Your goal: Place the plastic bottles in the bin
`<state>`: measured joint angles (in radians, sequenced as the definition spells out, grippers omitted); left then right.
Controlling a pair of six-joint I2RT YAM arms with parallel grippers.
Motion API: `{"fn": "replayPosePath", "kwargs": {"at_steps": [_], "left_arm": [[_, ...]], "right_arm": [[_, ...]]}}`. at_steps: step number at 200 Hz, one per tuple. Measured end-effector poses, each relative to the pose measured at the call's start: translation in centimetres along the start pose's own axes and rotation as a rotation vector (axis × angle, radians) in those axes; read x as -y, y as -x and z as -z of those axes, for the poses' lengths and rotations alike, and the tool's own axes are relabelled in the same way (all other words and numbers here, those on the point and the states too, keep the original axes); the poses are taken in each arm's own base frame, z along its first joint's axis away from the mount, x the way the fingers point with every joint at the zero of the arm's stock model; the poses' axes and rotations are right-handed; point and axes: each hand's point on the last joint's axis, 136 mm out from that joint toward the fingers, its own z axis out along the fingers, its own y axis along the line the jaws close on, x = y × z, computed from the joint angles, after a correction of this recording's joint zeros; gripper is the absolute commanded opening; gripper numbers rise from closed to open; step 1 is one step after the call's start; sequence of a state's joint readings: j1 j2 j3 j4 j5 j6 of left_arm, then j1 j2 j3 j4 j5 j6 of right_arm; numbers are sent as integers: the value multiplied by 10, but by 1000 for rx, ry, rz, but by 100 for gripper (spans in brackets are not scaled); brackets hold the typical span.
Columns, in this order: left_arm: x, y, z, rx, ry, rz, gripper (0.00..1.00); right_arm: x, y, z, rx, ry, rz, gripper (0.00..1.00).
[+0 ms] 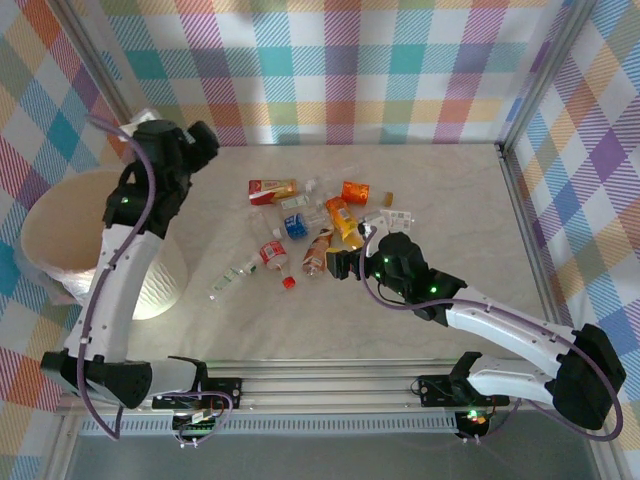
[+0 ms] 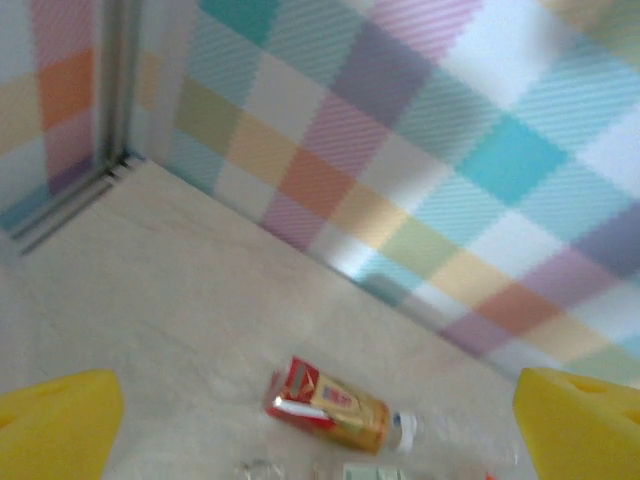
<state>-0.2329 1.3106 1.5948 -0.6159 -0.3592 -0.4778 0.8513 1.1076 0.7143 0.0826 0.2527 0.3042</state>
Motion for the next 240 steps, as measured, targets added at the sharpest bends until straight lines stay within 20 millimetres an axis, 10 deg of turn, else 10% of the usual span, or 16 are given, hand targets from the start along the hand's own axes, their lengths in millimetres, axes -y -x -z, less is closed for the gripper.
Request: {"fn": "replayPosePath", "kwargs": {"at_steps": [54, 156, 240], "left_arm": [[39, -78, -17, -315, -60, -344, 100], [-69, -247, 9, -1052, 142, -741, 100], [-117, -304, 1, -1275, 245, -901, 100]], "right_arm": [[8, -11, -2, -37, -38, -34, 100], [19, -24, -8, -68, -83, -42, 100], [22, -27, -10, -75, -99, -41, 100]]}}
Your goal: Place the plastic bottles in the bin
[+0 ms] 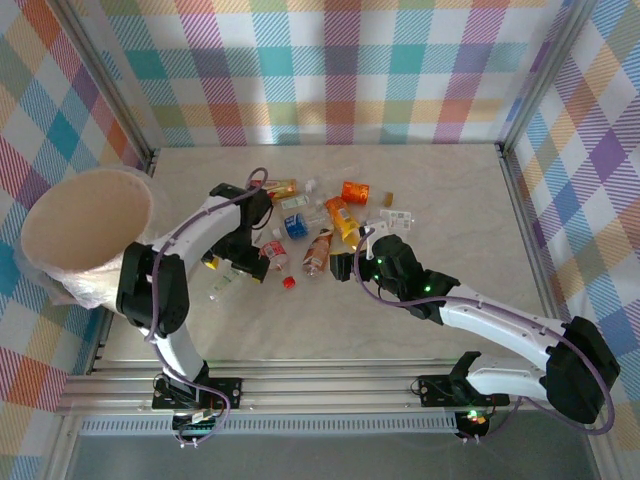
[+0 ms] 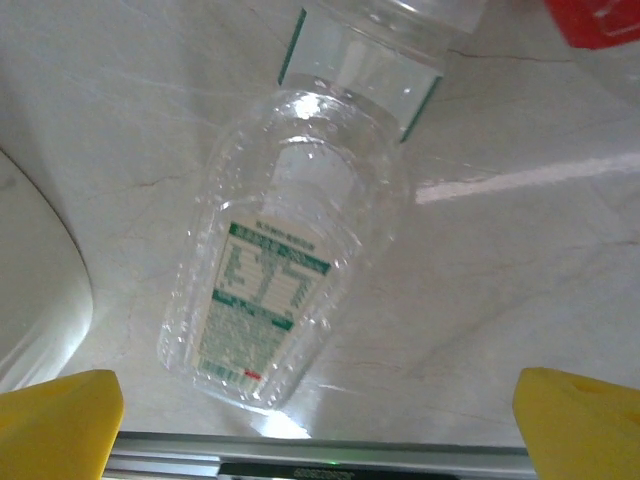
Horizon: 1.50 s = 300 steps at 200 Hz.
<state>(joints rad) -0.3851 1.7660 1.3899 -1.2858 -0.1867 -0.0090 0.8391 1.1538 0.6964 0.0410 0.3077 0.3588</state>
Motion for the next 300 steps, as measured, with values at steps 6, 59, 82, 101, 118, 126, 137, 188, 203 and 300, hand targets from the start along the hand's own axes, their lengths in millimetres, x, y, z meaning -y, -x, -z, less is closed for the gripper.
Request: {"fn": "replayPosePath", "kwargs": {"at_steps": [6, 59, 82, 101, 118, 126, 137, 188, 203, 300], "left_arm": [[-1, 2, -3, 0, 9, -5, 100], [0, 5, -31, -21, 39, -87, 100], [2, 2, -47, -45, 46, -120, 99], [4, -2, -59, -65, 44, -140, 94], [6, -1, -66, -82, 45, -149, 88], [6, 1, -69, -82, 46, -149, 84], [5, 3, -72, -83, 61, -150, 80], [1, 10, -72, -55, 86, -138, 62], [0, 11, -69, -45, 90, -126, 61], [-14, 16, 3, 235, 63, 4, 53]], "right_arm": [[0, 0, 0, 0, -1, 0, 100], [4, 0, 0, 4, -24, 12, 100], [6, 1, 2, 6, -34, 15, 100], [8, 3, 4, 12, -40, 17, 100], [9, 3, 5, 15, -46, 17, 100], [9, 3, 5, 12, -49, 18, 100], [10, 1, 5, 7, -53, 19, 100], [13, 3, 11, 13, -62, 19, 100], [13, 4, 12, 14, -65, 19, 100], [15, -1, 11, 8, -69, 32, 100]]}}
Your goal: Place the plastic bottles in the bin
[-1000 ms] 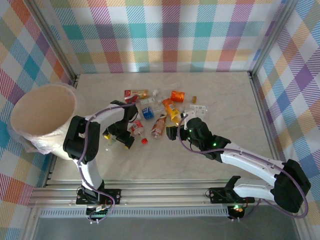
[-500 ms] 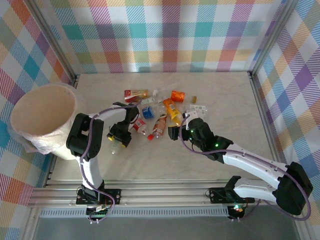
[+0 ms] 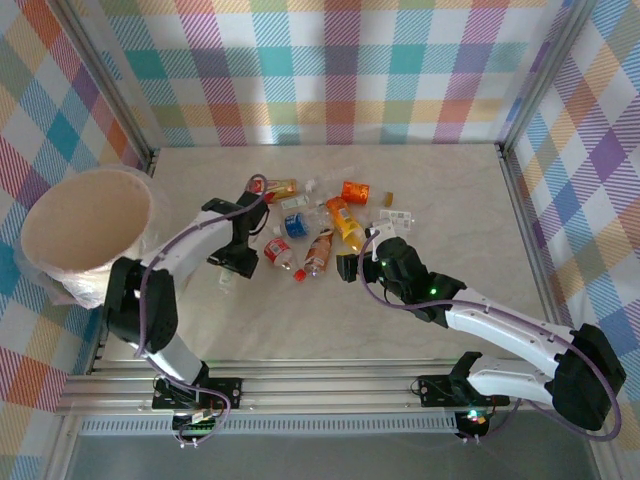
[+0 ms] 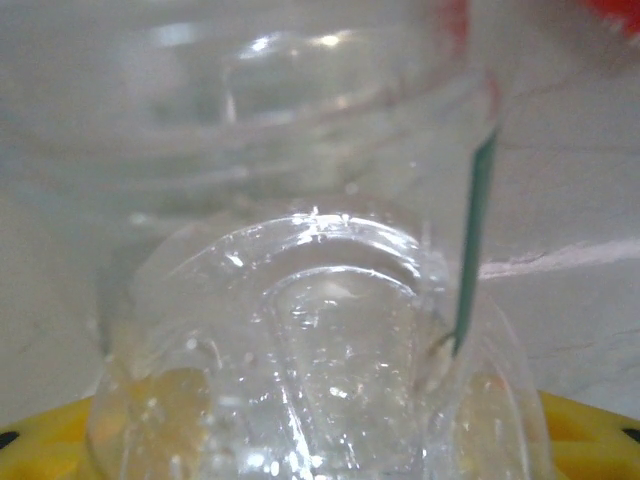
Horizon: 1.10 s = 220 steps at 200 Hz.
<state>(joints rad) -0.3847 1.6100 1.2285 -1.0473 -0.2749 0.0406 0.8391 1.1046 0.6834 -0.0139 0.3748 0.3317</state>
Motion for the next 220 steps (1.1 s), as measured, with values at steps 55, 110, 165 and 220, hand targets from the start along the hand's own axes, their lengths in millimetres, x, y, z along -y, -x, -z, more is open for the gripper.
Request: {"fn": "replayPosePath", "kwargs": {"at_steps": [55, 110, 165, 220], "left_arm": [[-13, 26, 56, 283, -43, 181, 52], [-17, 41, 114, 525, -166, 330, 49], [-39, 46, 210, 855, -277, 450, 48], [-69, 22, 271, 1051, -271, 533, 48]], "right_arm": [[-3, 3, -8, 17, 7, 2, 100], [-6, 5, -13, 30, 16, -3, 100], [-10, 10, -16, 36, 21, 7, 100], [-14, 11, -22, 23, 31, 16, 100]]}}
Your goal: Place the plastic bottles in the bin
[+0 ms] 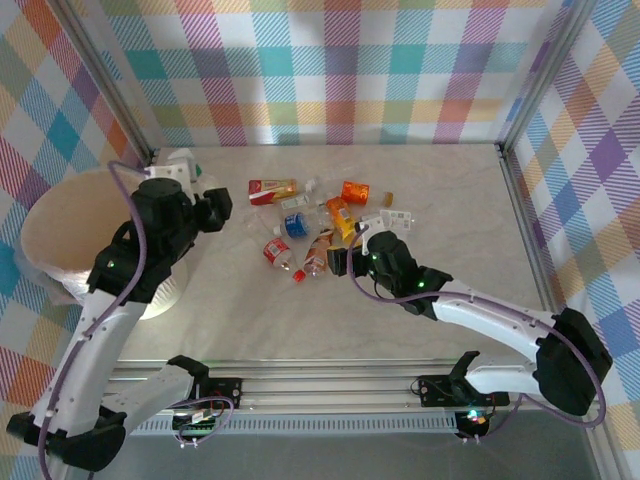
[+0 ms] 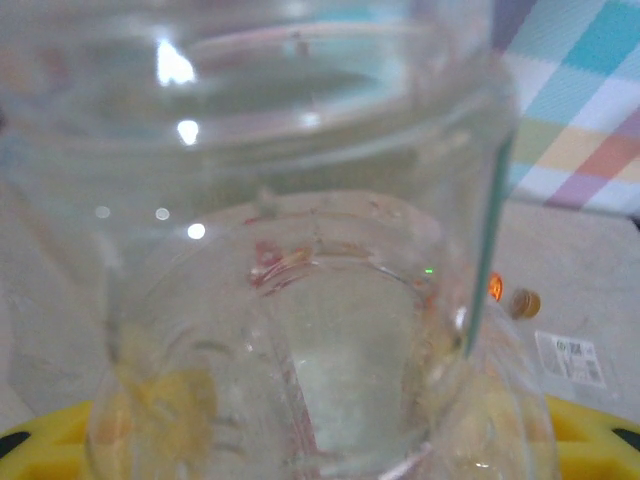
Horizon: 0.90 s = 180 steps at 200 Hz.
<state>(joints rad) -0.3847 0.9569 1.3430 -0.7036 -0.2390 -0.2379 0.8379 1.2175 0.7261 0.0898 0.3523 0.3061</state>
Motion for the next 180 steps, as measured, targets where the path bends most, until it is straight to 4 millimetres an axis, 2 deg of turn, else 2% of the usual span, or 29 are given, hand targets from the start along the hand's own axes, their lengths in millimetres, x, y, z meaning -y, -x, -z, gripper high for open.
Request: {"fn": "replayPosePath", "kwargs": {"at_steps": [26, 56, 104, 127, 144, 163, 180], "left_arm": [[-15, 27, 24, 108, 74, 16, 48], [-48, 58, 46, 225, 265, 8, 48], [-100, 87, 57, 284, 548, 3, 47], [-128, 90, 49, 261, 663, 16, 47], [-159, 85, 45, 221, 759, 47, 47], [-191, 78, 47, 192, 838, 105, 47], [-212, 70, 52, 178, 882, 161, 47]], "right_arm": [[-3, -2, -3, -12, 10, 3, 100], [-5, 0, -5, -13, 17, 3, 100], [-10, 5, -9, -8, 31, 7, 100], [-11, 7, -9, -2, 36, 6, 100], [-11, 7, -8, -2, 36, 9, 100], [-11, 7, -8, -1, 36, 18, 100], [-11, 8, -7, 3, 37, 28, 100]]}}
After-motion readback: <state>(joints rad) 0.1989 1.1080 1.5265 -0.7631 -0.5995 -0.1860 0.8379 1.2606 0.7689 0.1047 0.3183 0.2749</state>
